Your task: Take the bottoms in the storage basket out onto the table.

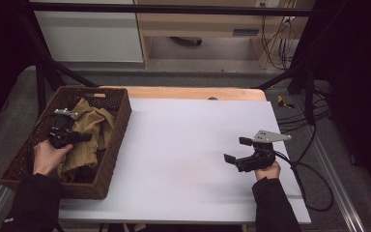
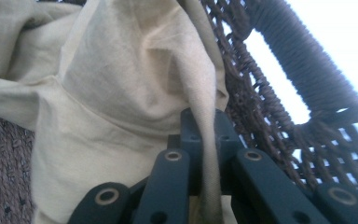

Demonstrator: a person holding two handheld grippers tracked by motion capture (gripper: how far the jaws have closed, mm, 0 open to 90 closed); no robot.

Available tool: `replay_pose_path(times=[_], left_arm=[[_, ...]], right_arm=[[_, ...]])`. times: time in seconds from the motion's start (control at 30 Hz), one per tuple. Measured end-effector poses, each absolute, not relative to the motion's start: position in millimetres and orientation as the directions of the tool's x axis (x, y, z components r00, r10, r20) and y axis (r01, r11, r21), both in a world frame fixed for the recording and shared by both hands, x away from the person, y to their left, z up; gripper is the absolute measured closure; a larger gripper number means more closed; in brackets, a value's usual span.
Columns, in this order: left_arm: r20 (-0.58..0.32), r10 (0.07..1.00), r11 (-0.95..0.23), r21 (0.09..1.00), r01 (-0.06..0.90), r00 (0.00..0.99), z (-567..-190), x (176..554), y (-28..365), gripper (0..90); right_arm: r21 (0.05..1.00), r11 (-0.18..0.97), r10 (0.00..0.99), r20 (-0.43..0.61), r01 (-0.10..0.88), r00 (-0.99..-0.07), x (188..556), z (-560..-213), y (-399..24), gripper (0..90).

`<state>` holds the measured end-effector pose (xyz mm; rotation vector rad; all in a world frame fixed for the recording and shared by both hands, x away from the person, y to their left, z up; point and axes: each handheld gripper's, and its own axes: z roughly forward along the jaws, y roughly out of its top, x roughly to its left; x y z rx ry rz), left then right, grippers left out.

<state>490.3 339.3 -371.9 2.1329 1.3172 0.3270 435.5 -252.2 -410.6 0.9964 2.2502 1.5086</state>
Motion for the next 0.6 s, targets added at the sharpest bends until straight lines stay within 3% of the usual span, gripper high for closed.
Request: replay_pose_path(times=[0.6], left_arm=[[-0.06, 0.87, -0.347, 0.632, 0.693, 0.49, -354, 480, 335, 86.4]], right_arm=[[0.889, 0.23, 0.662, 0.156, 0.397, -0.733, 436, -411, -252, 3.7]])
